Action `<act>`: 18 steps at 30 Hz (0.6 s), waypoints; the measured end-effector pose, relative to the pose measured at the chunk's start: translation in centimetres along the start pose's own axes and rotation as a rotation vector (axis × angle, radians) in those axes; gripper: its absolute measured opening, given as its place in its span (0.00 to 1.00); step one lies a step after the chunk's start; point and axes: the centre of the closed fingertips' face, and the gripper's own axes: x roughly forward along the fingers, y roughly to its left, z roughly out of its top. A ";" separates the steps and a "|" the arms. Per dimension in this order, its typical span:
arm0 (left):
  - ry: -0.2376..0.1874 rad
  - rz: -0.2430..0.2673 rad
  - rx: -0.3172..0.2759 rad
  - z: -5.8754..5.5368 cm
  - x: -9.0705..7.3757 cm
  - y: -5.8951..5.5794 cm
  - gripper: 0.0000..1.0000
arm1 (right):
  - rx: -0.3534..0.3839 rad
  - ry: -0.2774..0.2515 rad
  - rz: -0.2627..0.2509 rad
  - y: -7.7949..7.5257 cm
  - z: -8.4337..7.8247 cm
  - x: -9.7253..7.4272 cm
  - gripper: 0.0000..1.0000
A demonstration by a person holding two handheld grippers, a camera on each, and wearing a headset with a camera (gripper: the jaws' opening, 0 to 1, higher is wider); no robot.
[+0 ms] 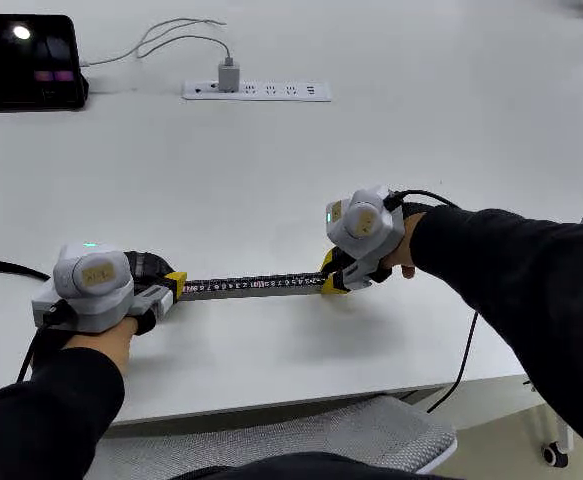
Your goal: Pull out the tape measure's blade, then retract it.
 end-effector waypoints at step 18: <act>-0.001 -0.005 -0.004 -0.1 0.2 -0.1 0.61 | 0.003 0.017 -0.002 0.0 0.3 0.2 0.11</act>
